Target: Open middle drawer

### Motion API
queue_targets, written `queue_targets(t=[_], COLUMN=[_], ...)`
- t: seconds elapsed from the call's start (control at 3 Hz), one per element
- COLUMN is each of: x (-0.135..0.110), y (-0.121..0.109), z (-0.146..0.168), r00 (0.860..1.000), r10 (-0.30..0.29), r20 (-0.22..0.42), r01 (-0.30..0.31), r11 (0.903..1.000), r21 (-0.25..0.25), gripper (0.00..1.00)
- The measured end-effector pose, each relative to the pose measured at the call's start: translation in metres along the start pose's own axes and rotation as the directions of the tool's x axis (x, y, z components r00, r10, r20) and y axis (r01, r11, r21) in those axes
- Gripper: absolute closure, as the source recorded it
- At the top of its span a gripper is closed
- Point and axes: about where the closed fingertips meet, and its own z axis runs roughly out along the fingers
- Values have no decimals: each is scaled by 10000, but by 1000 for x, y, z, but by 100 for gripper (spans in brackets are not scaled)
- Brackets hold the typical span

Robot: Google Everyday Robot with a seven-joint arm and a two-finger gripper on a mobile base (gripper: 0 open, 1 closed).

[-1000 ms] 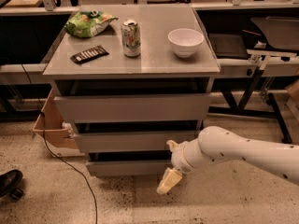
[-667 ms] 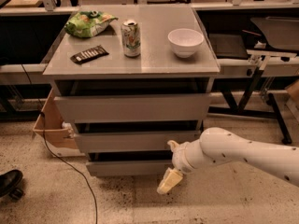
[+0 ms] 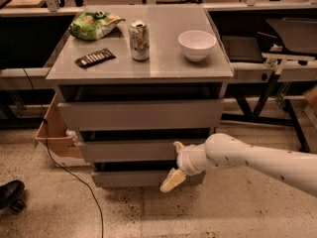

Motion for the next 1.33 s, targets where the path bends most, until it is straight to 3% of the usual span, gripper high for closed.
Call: queue_targets(t=[0.67, 1.0, 1.33], x=[28, 25, 16], y=[-52, -88, -107], z=[63, 77, 78], r00=[9997, 9990, 9980], r10=[186, 105, -64], r20=[141, 424, 621], r01=[-194, -155, -33], r11=[9981, 9929, 9879], r21=[589, 1183, 1549], gripper=[0, 0, 0])
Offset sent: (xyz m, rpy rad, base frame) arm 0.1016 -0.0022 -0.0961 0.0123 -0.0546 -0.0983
